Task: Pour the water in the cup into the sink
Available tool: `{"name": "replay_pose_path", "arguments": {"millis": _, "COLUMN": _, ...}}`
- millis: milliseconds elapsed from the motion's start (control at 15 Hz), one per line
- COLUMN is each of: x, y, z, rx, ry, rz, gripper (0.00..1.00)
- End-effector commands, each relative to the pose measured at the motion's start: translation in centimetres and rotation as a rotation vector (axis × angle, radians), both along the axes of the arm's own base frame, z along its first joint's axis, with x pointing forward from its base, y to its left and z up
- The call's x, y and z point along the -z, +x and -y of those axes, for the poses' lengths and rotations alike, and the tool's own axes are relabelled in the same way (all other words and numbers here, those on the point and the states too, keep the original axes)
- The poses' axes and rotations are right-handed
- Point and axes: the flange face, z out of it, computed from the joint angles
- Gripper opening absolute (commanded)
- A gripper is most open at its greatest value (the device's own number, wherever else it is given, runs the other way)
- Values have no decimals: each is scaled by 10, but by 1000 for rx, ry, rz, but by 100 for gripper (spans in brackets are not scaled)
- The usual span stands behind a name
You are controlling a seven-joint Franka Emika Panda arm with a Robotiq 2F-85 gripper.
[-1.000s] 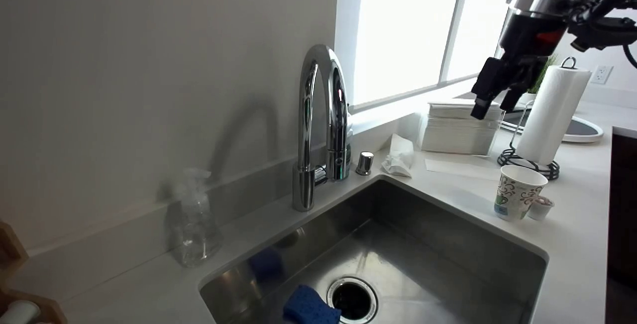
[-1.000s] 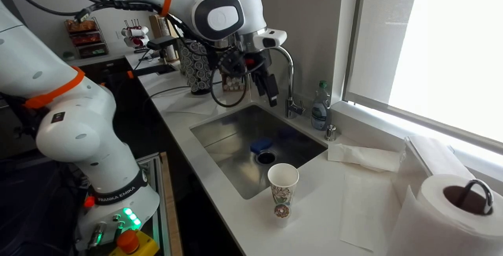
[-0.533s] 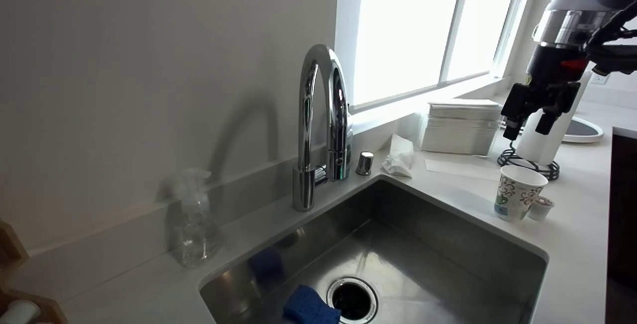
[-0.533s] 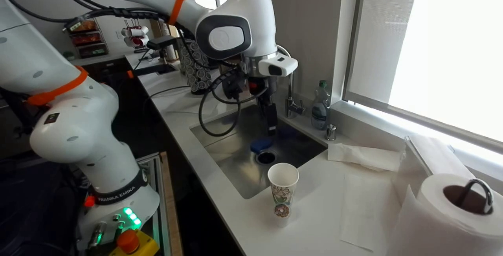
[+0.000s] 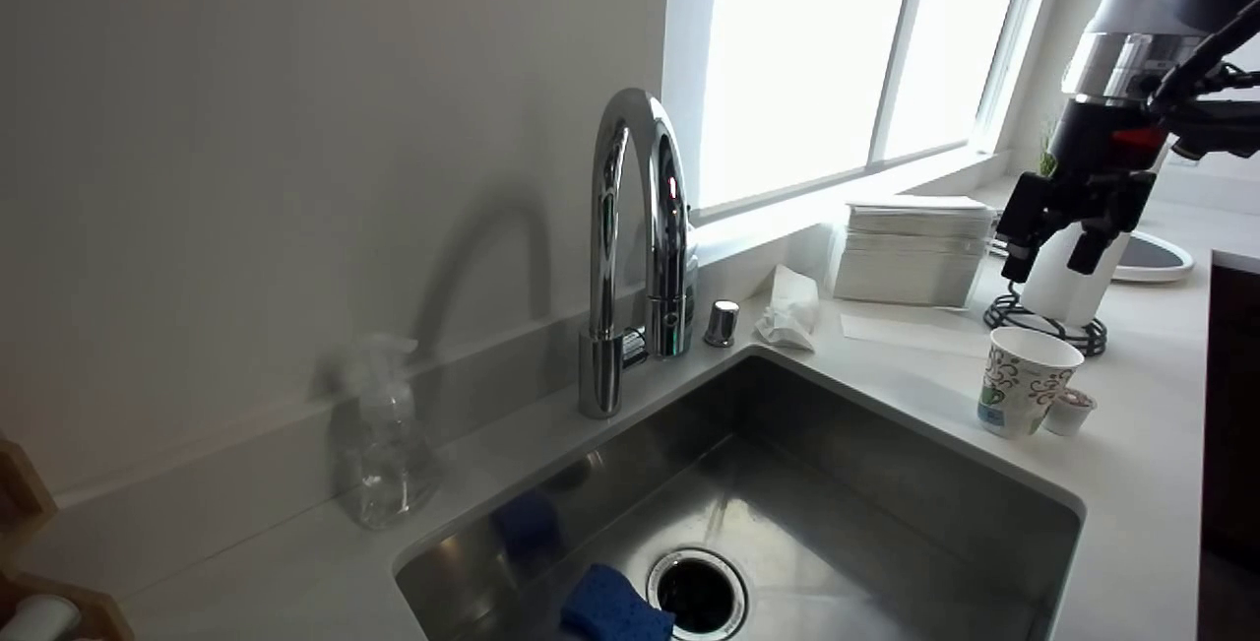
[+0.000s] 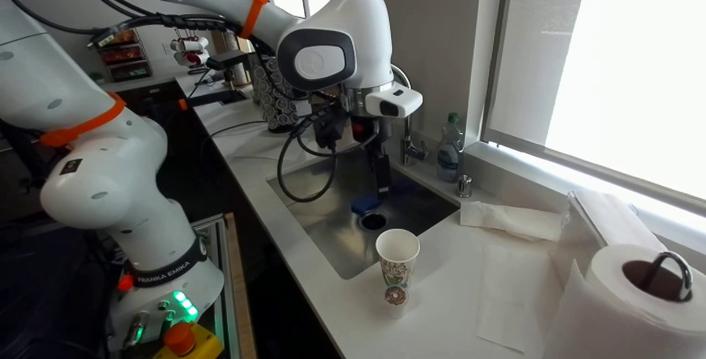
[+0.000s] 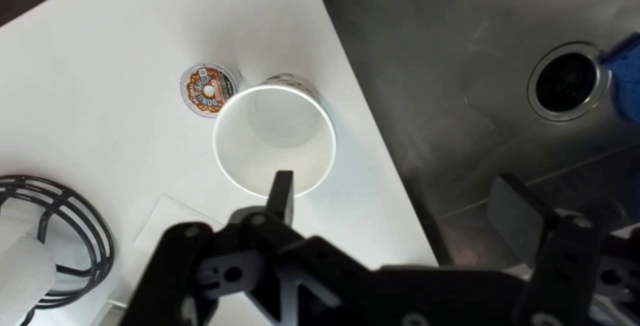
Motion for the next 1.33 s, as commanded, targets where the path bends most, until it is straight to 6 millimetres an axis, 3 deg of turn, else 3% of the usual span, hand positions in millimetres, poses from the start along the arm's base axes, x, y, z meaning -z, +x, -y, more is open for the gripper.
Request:
{"name": "replay_pose_path", "arguments": {"millis": 0, "x": 25, "y": -9, "z": 31, "rx": 78, "ry": 18, "rz": 3, "gripper": 100}}
{"name": "replay_pose_path", "arguments": {"millis": 533, "x": 60, "y": -20, "z": 85, "rx": 64, "ry": 5, "rz": 60, "gripper": 100}}
{"name": "replay_pose_path", "arguments": {"millis": 933, "x": 82, "y": -18, "z": 98, "rx": 22, "ry": 22, "rz": 39, "gripper": 100}}
{"name": "replay_pose_path", "arguments": {"millis": 1267, "x": 92, "y": -16, "z": 104, "rx": 25, "ry": 8, "rz": 38, "gripper": 83}}
